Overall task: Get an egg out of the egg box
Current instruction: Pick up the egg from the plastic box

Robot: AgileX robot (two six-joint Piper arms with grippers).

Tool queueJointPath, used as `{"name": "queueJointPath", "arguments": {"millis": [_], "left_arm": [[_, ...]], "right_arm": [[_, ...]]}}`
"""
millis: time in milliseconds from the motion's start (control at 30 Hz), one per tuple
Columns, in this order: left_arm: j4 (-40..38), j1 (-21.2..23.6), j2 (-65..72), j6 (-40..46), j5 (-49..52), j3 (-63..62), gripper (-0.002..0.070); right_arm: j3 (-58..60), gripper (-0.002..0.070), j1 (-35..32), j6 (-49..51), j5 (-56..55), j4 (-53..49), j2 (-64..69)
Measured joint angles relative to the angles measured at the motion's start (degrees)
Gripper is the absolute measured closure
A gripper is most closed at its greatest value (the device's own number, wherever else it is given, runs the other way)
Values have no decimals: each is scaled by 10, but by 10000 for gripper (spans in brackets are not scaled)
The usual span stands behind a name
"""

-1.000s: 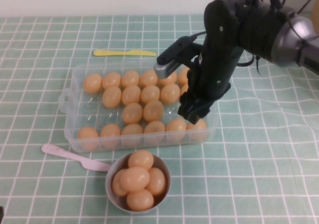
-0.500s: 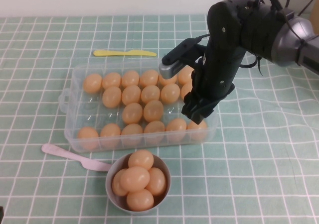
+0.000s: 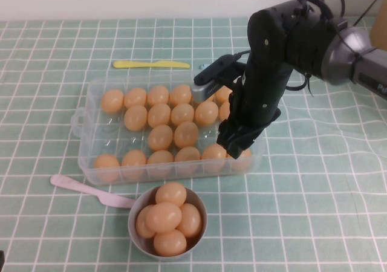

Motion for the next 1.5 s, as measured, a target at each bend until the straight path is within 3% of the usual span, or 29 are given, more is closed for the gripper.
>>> {"name": "queueJointPath", "arguments": {"millis": [133,267,900,1500], "left_arm": [[0,0,0,0,0,0,678],[0,0,0,0,0,0,678],[0,0,0,0,0,0,678],[0,0,0,0,0,0,678]], "right_arm": [[0,154,0,0,-1,0,8],[0,126,-1,0,-6,0,9],[-23,220,-11,0,-33,-1,13],[-26,225,-11,0,-31,-3,36]]}}
